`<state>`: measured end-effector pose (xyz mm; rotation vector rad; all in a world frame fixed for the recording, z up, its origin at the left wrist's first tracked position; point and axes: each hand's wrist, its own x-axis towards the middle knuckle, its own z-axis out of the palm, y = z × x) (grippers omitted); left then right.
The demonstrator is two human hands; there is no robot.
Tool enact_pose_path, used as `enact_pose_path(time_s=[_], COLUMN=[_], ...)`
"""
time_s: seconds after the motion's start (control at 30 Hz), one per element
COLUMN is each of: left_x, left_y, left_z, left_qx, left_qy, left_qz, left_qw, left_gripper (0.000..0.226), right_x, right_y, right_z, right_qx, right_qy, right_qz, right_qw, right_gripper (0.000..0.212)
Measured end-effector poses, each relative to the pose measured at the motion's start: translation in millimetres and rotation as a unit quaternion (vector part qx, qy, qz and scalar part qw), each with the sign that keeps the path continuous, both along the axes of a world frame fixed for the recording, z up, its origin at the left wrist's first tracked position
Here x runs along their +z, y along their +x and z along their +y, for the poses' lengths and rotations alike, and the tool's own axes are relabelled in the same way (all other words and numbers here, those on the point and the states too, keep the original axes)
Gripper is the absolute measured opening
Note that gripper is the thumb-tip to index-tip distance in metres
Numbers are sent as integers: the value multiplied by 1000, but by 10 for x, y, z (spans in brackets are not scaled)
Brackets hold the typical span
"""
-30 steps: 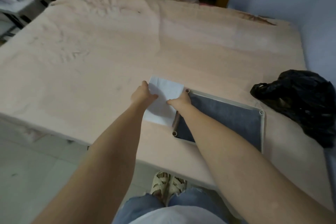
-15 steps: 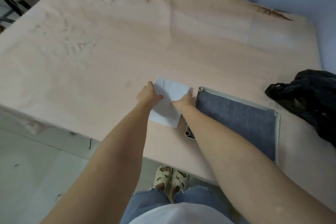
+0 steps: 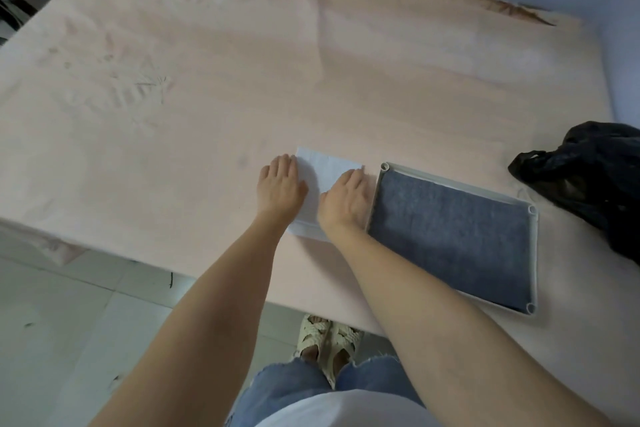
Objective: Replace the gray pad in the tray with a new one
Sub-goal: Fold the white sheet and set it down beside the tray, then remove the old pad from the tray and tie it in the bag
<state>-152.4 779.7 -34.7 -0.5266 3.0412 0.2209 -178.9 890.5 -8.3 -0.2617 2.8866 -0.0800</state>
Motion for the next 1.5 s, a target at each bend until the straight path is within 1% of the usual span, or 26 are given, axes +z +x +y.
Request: enact_pose_path(time_s=[0.1, 0.2, 0.4, 0.6, 0.67, 0.77, 0.9, 1.0, 1.1, 1.27, 1.4, 1.5], left_x=[-79, -189, -379, -431, -404, -365, -240, -253, -287, -265, -201, -112], left_y=[4, -3, -24, -23, -37, -28, 73, 187, 214, 192, 130, -5], left_z=[31, 85, 125, 111, 113, 115, 78, 29, 24, 23, 7, 105], left_qx=[-95, -131, -127, -137, -136, -135, -99, -114, -124, -121, -116, -144], left_qy=[-29, -50, -1, 5, 8, 11, 12, 12, 26, 36, 19, 4], left_qz=[-34, -55, -32, 0, -3, -13, 31, 52, 42, 7, 13, 19], left_qw=[994, 989, 991, 991, 991, 991, 994, 992, 991, 992, 993, 989], left_gripper=[58, 57, 57, 54, 57, 54, 58, 56, 56, 62, 66, 67], right_x=[-167, -346, -550, -637, -622, -580, -528, -533, -520, -411, -284, -200], right_y=[23, 12, -15, -26, -31, -18, 12, 54, 74, 40, 42, -17], right_z=[-41, -50, 15, 18, 18, 41, 117, 167, 200, 179, 325, 562], right_qx=[82, 120, 127, 124, 123, 126, 106, 109, 118, 129, 167, 149], right_qy=[-27, -29, -23, -17, -19, -11, 8, 22, 40, 67, 28, 17], right_qz=[-2, 14, 28, 48, 47, 46, 46, 28, 23, 3, 46, 66], right_qw=[996, 992, 991, 991, 991, 991, 993, 993, 992, 989, 984, 987], right_gripper=[59, 57, 59, 61, 61, 63, 59, 61, 62, 63, 60, 59])
